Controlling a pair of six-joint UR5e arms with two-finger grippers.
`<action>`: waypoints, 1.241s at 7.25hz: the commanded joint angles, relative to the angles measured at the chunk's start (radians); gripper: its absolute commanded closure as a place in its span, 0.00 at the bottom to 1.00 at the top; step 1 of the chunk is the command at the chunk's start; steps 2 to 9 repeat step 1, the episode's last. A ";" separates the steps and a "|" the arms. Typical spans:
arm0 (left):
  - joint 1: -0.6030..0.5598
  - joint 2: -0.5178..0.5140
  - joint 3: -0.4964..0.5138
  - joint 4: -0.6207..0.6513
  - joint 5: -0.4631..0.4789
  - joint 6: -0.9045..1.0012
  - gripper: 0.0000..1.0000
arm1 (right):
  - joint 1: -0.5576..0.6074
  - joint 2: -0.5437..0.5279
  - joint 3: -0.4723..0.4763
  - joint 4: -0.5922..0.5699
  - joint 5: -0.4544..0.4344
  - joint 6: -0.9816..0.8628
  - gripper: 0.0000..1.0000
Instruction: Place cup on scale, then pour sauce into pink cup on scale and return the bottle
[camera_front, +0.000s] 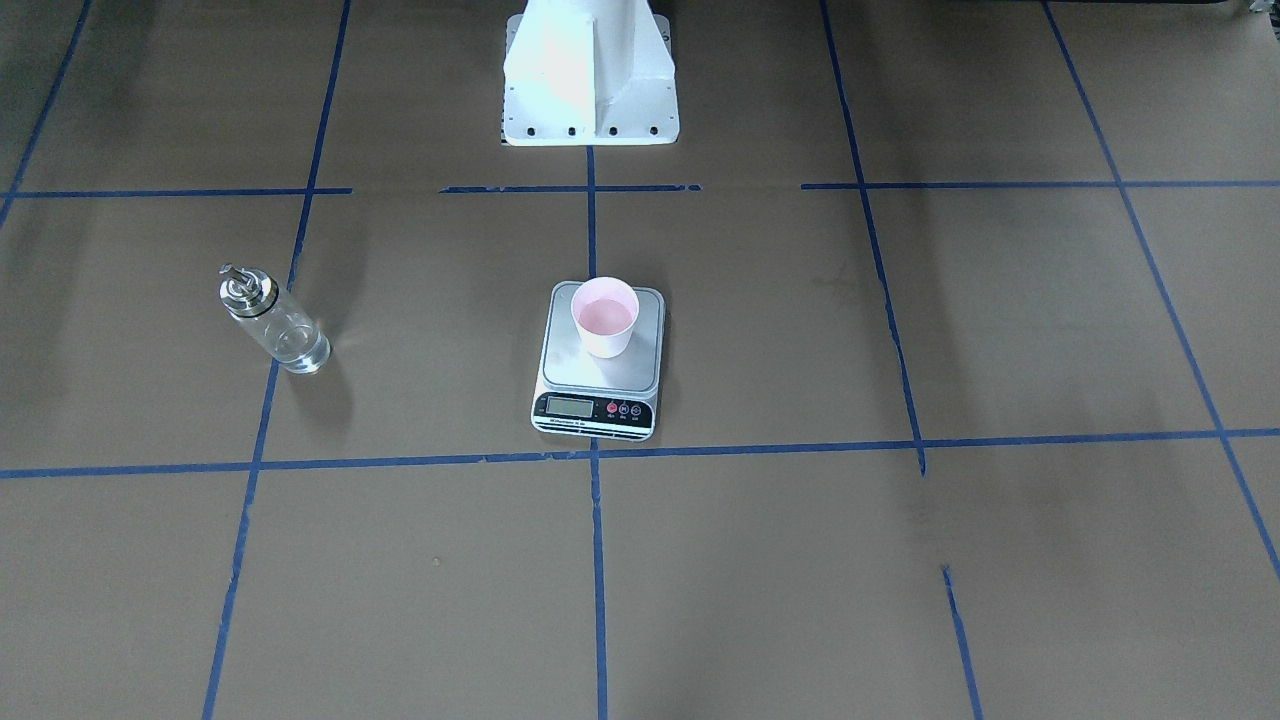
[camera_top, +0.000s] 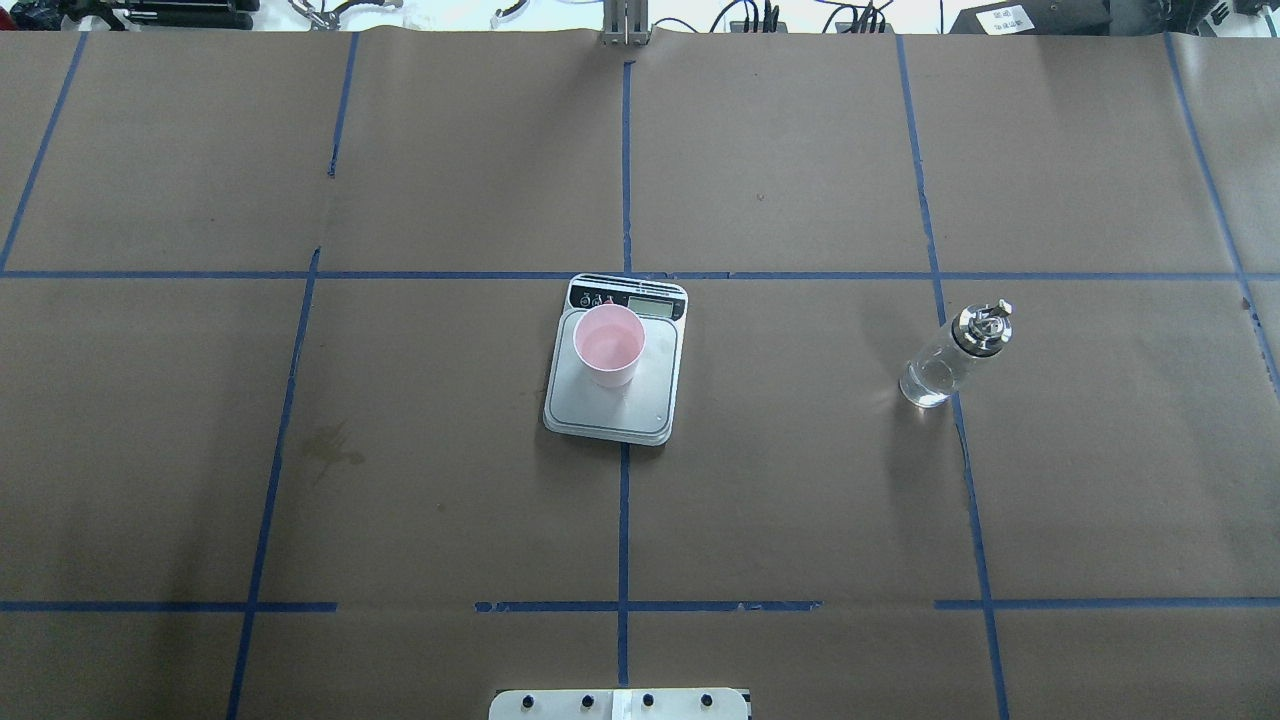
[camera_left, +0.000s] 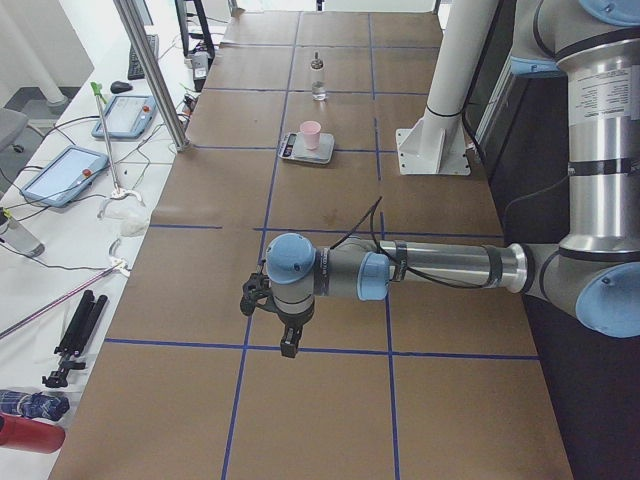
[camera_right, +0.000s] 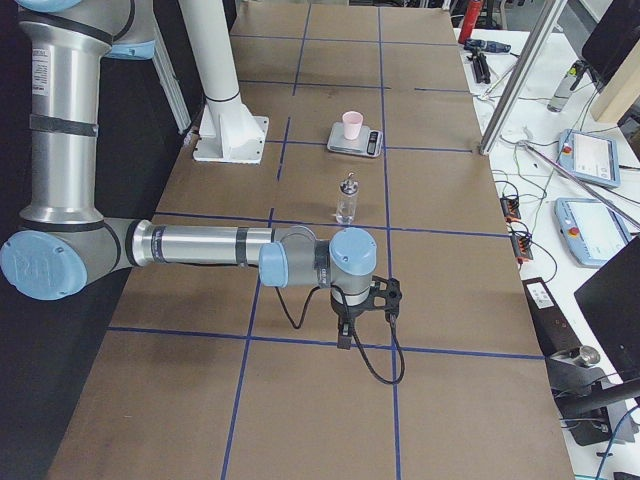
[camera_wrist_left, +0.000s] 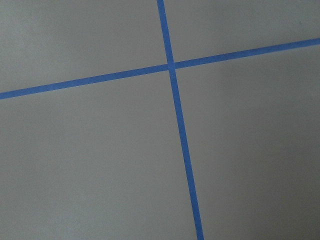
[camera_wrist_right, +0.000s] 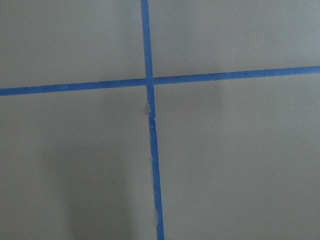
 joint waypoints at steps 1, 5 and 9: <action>-0.001 0.001 0.001 0.000 0.000 0.000 0.00 | 0.000 0.000 0.000 0.000 0.000 0.000 0.00; -0.001 0.001 0.001 0.000 0.000 0.000 0.00 | 0.000 0.000 0.000 0.000 0.000 0.000 0.00; -0.001 0.001 0.001 0.000 0.000 0.000 0.00 | 0.000 0.000 0.000 0.000 0.000 0.000 0.00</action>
